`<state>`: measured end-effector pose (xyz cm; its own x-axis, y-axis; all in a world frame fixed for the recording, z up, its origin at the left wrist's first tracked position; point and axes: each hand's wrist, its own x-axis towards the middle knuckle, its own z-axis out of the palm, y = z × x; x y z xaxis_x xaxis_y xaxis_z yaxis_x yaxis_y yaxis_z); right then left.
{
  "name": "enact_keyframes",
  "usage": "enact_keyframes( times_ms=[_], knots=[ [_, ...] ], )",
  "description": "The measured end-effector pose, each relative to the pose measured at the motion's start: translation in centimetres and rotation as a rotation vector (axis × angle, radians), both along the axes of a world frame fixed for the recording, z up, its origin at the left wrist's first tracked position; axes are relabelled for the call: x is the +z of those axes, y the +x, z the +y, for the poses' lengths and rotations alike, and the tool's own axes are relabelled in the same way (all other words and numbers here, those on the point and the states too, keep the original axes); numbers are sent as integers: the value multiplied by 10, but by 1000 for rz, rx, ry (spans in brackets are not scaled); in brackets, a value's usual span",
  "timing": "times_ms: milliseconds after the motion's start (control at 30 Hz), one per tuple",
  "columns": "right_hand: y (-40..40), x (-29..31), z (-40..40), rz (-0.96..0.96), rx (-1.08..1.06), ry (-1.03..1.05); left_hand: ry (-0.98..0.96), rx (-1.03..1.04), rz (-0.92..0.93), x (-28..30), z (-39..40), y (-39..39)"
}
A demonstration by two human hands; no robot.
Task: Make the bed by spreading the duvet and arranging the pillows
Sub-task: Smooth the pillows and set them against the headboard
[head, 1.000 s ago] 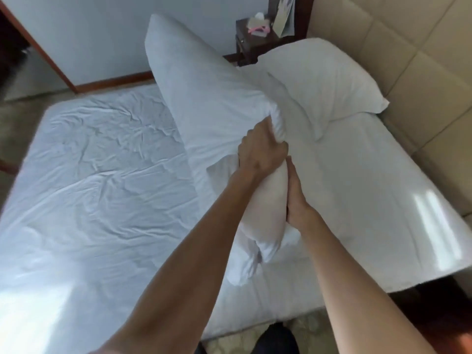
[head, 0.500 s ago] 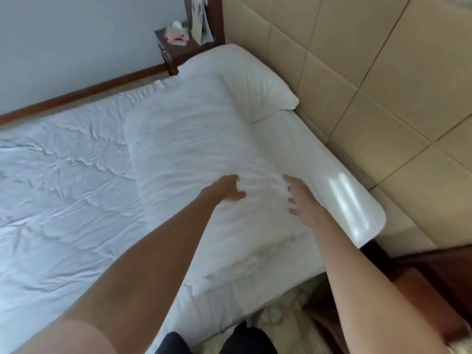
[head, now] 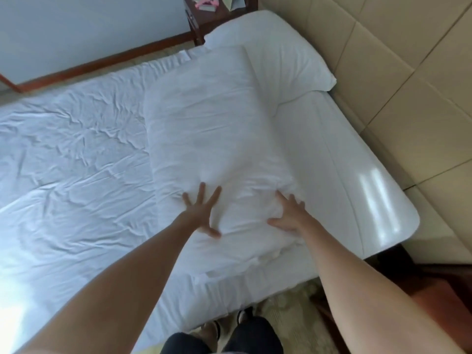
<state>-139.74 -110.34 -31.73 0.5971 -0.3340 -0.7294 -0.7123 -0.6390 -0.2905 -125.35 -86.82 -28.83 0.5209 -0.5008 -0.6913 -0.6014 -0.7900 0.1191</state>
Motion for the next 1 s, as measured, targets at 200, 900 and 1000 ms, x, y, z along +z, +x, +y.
enact_keyframes(
  times_ms=[200, 900, 1000],
  knots=[
    [13, 3, -4, 77, 16, -4, -2, 75, 23, -21, 6, 3],
    [48, 76, 80, 38, 81, -42, -95, 64, -26, 25, 50, 30],
    [56, 84, 86, 20, 89, -72, -131, 53, -62, 29, 51, 34]
  ],
)
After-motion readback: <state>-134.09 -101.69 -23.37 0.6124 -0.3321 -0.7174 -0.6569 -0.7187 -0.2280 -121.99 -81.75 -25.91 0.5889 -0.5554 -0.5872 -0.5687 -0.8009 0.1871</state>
